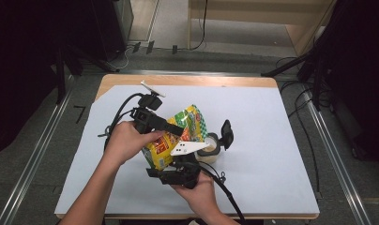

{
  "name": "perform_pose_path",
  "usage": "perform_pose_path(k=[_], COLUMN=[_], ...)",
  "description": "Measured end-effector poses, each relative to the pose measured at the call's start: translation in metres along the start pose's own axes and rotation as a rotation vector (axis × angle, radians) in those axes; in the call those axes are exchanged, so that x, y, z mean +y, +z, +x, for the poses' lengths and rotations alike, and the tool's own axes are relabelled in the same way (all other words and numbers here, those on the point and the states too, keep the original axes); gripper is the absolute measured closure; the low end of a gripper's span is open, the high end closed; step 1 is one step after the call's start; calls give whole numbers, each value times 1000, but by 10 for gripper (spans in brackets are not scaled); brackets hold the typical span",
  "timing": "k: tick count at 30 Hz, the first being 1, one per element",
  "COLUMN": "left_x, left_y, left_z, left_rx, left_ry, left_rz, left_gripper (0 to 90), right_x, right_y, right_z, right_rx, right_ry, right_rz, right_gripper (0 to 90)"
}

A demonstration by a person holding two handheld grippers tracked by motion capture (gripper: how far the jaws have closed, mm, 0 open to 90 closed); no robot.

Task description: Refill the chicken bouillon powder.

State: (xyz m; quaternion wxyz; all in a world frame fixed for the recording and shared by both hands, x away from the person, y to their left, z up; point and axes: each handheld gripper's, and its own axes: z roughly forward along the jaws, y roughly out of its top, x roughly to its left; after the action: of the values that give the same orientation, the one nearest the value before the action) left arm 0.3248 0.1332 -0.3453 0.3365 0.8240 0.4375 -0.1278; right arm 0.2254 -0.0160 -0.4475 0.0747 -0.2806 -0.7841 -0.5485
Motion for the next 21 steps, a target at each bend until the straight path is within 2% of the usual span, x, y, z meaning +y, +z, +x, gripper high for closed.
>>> perform_pose_path(k=[6, 14, 21], left_x=[-1, -4, -4], left_y=[-1, 0, 2], left_z=[2, 0, -2], left_rx=[4, 34, 38], left_ry=[-6, -4, 5], left_rz=[-3, -17, -24], left_gripper=[553, 555, 557], right_x=[0, -1, -3], right_y=[1, 5, 2], right_z=[1, -2, -4], right_rx=[-4, 3, 8], right_ry=[-27, -19, -20], right_rz=[-4, 3, 4], right_gripper=[565, 581, 576])
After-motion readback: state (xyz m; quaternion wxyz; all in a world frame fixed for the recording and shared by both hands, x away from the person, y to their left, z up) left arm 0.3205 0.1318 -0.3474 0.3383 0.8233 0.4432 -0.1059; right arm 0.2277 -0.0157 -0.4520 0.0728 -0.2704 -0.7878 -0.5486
